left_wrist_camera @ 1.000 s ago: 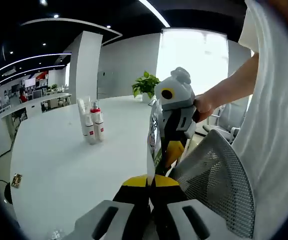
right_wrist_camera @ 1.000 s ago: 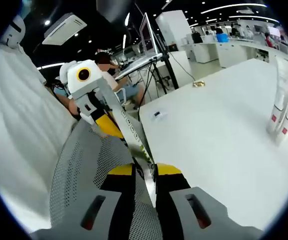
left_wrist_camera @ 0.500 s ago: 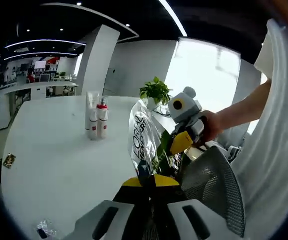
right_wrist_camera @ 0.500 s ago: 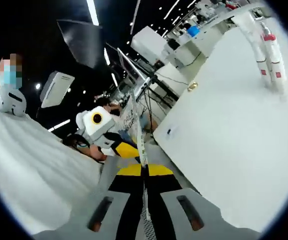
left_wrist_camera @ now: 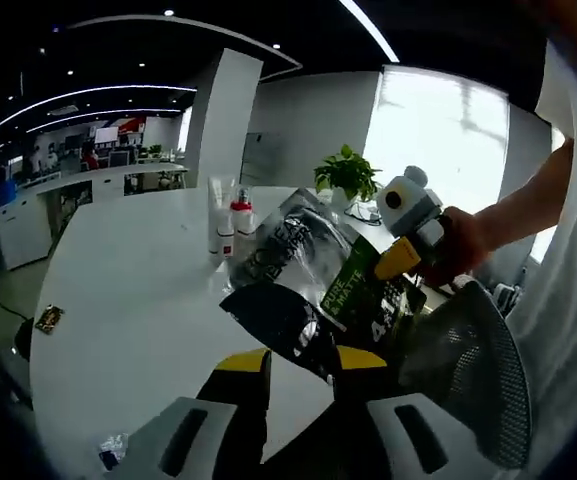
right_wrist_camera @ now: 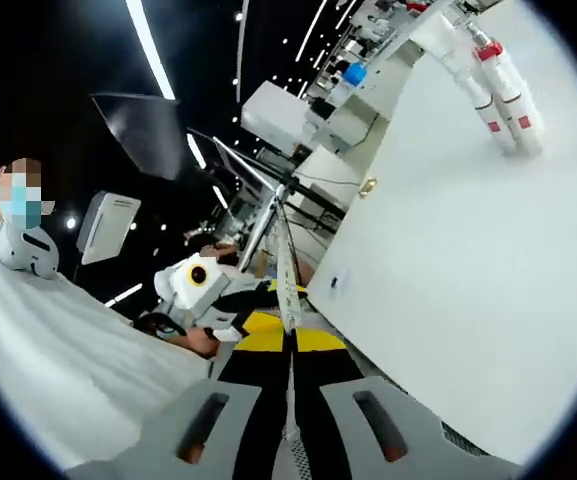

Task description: Arrange the skincare products in the storage area until every visible bottle or jar stands upright without overlapping.

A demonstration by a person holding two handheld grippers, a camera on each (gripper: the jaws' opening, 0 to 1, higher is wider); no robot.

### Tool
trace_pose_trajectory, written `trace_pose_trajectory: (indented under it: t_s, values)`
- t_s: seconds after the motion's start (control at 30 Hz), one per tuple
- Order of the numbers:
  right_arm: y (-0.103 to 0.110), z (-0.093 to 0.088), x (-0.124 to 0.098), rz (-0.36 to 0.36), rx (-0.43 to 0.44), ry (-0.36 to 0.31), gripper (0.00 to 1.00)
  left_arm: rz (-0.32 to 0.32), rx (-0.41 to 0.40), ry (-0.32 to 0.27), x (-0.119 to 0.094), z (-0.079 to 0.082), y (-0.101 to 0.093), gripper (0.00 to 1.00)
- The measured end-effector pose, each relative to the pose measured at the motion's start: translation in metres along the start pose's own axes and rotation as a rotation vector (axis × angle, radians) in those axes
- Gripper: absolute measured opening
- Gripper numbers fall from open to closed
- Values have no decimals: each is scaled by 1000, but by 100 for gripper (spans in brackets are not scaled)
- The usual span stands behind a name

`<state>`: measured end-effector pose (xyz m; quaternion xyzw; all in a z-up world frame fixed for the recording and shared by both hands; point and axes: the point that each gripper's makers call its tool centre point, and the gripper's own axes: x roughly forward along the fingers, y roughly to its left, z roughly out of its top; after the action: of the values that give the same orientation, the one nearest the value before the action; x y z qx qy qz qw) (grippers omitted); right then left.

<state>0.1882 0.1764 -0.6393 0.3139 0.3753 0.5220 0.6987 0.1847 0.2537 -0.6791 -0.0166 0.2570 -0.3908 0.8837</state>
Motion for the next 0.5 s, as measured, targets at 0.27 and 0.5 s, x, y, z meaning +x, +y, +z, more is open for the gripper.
trace_pose_trajectory:
  t_s: [0.27,0.5]
  values:
    - [-26,28,11,-94,1,-32,0,184,43,69,1,-12,35,32]
    - [-54,74,36,-156,78,-143,0,198,54,92,4,-17,37,35]
